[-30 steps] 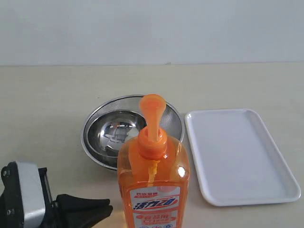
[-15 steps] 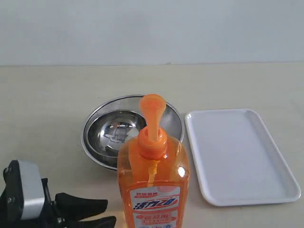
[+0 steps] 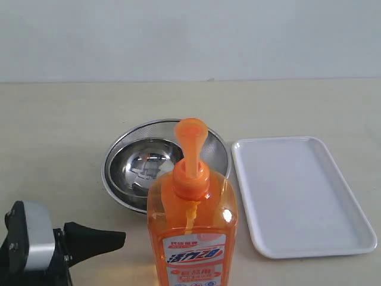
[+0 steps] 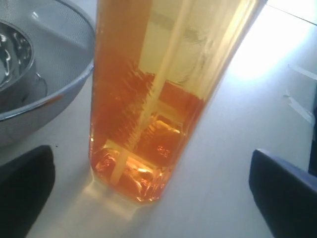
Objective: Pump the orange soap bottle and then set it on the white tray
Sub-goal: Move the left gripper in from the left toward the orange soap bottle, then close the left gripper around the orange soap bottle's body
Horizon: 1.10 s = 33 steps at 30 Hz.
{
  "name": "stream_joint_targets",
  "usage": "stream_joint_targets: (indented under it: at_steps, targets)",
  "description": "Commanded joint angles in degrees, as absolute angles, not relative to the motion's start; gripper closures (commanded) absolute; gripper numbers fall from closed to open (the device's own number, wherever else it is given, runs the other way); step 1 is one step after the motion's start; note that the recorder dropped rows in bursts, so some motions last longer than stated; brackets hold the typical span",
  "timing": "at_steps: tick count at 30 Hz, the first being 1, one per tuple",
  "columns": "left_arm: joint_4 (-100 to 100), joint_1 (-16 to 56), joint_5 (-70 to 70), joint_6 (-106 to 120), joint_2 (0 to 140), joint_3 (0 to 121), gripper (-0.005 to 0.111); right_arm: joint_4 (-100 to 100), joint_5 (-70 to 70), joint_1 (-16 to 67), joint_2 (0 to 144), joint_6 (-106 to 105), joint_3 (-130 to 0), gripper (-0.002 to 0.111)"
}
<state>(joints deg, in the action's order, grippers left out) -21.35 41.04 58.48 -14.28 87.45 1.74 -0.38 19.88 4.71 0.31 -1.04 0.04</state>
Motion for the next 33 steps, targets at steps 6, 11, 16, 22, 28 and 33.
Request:
stream_joint_targets:
  at_steps: [6,11,16,22,28,33]
  targets:
    - [-19.41,41.26,61.83,-4.72,87.67,1.63,-0.001,-0.32,19.10,4.50,0.00,-1.15,0.00,0.109]
    - [-19.14,41.26,61.45,-2.80,87.67,5.65,0.013,-0.32,19.10,4.50,0.00,-1.15,0.00,0.109]
    - [-18.96,41.26,58.64,-2.53,87.67,8.25,0.047,-0.32,19.10,4.50,0.00,-1.15,0.00,0.109]
    - [-16.04,41.26,50.58,-2.11,87.67,8.25,0.049,-0.32,19.10,4.50,0.00,-1.15,0.00,0.109]
    - [-17.44,41.26,51.55,-2.11,87.67,8.25,0.019,-0.32,19.10,4.50,0.00,-1.15,0.00,0.109]
    - [-17.33,41.26,50.68,-2.84,87.67,8.25,0.002,-0.32,19.10,4.50,0.00,-1.15,0.00,0.109]
